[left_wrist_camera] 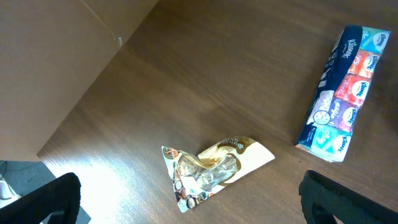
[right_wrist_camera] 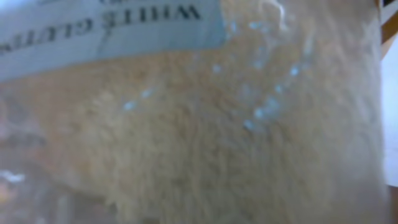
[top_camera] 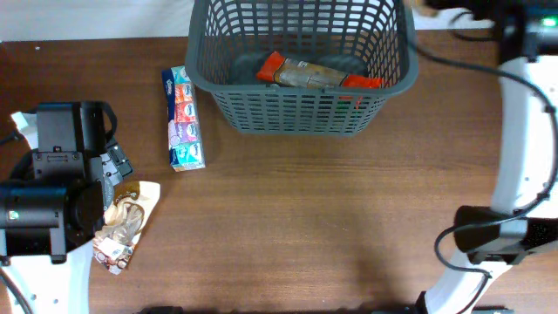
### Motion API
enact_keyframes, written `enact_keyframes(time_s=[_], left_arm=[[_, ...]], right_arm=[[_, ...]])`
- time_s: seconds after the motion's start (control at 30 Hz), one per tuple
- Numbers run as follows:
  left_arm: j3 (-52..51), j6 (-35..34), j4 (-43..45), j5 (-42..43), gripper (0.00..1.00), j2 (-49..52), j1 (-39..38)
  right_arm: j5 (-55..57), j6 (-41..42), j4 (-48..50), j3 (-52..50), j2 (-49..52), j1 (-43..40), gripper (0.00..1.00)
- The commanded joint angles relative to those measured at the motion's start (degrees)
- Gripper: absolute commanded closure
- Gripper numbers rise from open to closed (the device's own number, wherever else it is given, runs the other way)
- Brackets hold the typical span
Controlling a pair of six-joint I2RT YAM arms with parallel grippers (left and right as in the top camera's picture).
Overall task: Pack container
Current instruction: 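Carry the wrapper into the basket and release it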
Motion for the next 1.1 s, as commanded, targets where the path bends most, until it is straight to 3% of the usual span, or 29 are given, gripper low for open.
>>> enact_keyframes(time_s=[0.0, 0.23, 0.47, 0.57, 0.73, 1.07], left_arm=[[0.5, -0.1, 0.1, 0.2, 0.0, -0.2, 0.3], [0.5, -0.1, 0.1, 0.2, 0.0, -0.2, 0.3], [0.5, -0.1, 0.1, 0.2, 0.0, -0.2, 0.3], [0.5, -0.1, 0.1, 0.2, 0.0, -0.2, 0.3], [0.5, -0.1, 0.1, 0.2, 0.0, -0.2, 0.3], [0.5, -0.1, 0.1, 0.2, 0.0, -0.2, 0.3]], right_arm=[[7.2, -0.5, -0.6, 1.8, -1.2, 5.6, 0.96], [19.2, -4.1, -4.6, 1.8, 1.6, 13.2, 0.96], [19.5, -4.3, -5.9, 1.8, 7.2, 14.6, 0.84], [19.5, -4.3, -7.0, 1.8, 9.7, 14.6, 0.75], [19.4, -4.3, -10.5, 1.8, 13.6, 14.6, 0.75], [19.2, -4.3, -9.7, 2.1, 10.4, 14.6, 0.79]])
